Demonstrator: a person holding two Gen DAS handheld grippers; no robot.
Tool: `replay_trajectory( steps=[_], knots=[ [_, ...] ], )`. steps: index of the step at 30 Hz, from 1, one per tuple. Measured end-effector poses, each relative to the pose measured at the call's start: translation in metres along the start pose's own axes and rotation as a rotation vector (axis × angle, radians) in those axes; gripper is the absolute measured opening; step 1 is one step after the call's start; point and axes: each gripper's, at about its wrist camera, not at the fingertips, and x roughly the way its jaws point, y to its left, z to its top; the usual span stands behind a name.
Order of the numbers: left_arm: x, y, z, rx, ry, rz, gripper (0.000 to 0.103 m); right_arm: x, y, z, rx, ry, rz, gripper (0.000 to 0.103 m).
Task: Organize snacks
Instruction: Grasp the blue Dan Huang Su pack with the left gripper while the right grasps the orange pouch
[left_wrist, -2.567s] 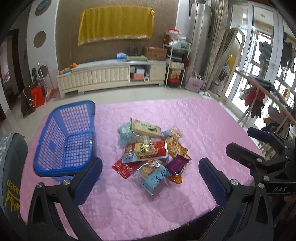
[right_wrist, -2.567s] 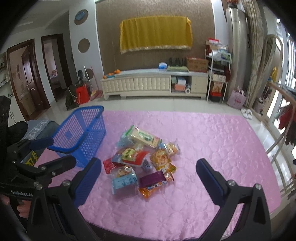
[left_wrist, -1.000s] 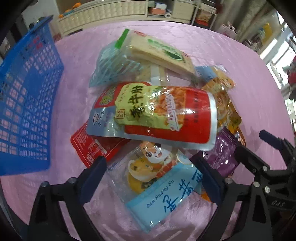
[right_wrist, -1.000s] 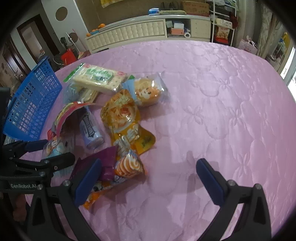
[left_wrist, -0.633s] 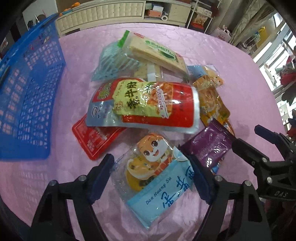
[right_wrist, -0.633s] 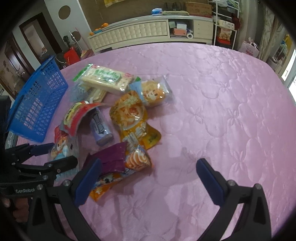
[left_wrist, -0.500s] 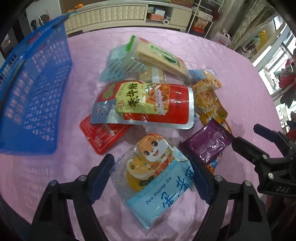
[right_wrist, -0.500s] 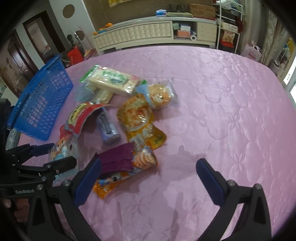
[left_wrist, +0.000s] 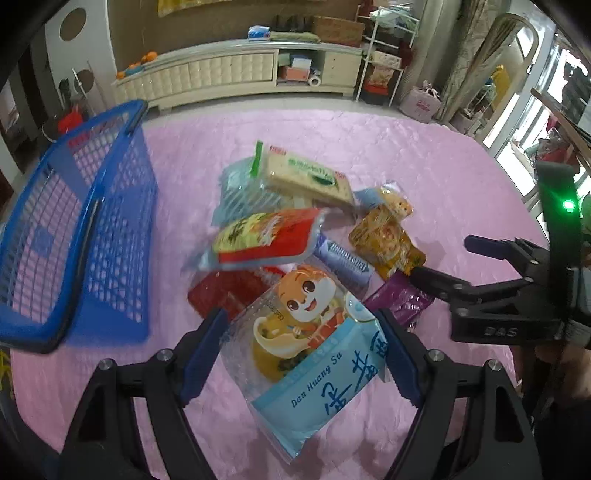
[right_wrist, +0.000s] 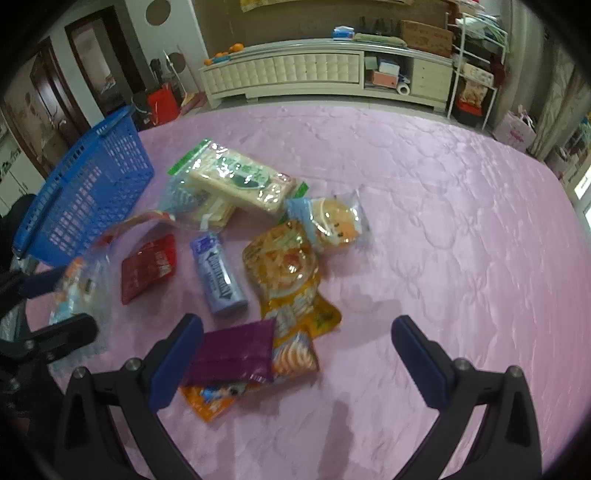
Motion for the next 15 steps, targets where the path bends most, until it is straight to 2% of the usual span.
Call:
replay_trajectory(
  steps=[7,10,15],
  knots=[
    [0.018,0.008,0.008,0.011,0.008,-0.035,0.079,0.036,0.003,0.017,-0.060,0.046,-0.012,0.092],
    [0.024,0.011,0.010,0.008,0.013,-0.044,0.079,0.056,0.006,0.022,-0.086,0.092,-0.012,0.082],
    [0.034,0.013,0.010,-0.003,0.020,-0.054,0.079,0.073,0.011,0.027,-0.148,0.118,-0.031,0.073]
  ],
)
